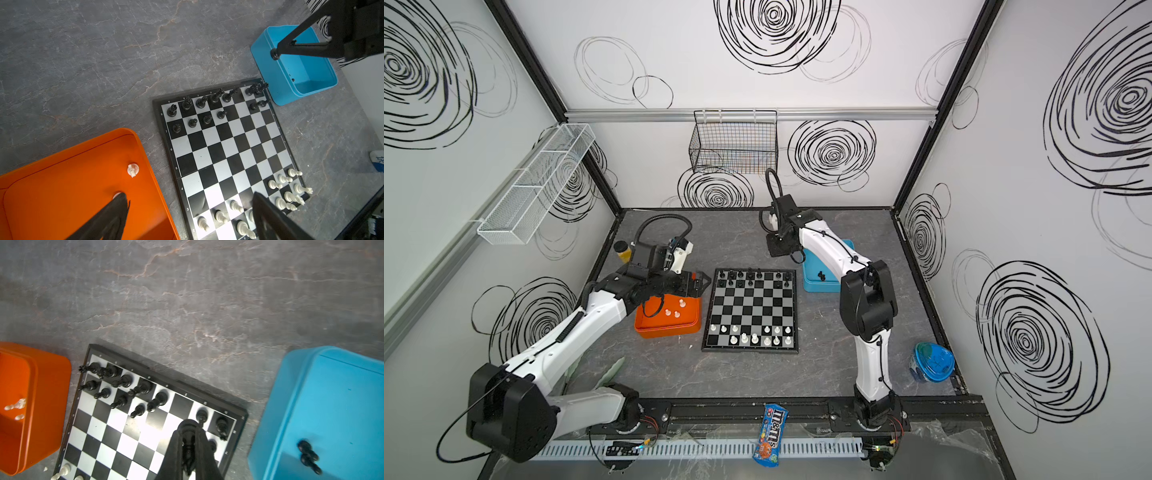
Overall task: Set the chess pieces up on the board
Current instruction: 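Carry the black piece over the far rank while the left gripper moves beside the board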
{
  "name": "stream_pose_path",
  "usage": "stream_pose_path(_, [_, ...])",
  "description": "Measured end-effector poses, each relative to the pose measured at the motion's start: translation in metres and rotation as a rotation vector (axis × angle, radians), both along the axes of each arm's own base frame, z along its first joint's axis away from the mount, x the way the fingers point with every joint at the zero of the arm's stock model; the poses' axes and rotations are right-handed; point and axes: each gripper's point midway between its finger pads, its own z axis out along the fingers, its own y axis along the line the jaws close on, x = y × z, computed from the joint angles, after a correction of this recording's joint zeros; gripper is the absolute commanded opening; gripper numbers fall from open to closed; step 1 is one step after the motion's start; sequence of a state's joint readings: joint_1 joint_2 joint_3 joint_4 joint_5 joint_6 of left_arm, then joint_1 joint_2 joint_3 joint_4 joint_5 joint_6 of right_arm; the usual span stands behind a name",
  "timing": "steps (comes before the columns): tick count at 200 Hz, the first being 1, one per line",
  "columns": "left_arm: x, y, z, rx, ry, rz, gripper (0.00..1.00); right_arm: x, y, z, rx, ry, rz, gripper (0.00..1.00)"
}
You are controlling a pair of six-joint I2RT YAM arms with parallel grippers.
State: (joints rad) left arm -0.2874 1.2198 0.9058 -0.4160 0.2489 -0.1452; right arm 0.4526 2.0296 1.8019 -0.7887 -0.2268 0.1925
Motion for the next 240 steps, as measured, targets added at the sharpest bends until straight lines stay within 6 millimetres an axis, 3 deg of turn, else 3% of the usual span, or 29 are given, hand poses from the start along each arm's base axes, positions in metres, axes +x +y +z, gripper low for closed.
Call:
stream_pose_path(125, [-0.001, -0.012, 0.008, -0.026, -0.091, -0.055, 0.96, -0.023, 0.024, -0.054, -0.045, 0.114, 0.075, 0.10])
stream_pose_path(240, [-0.003, -0.016, 0.007, -0.024, -0.091, -0.069, 0.96, -0.026, 0.021, -0.084, -0.094, 0.160, 0.072, 0.11])
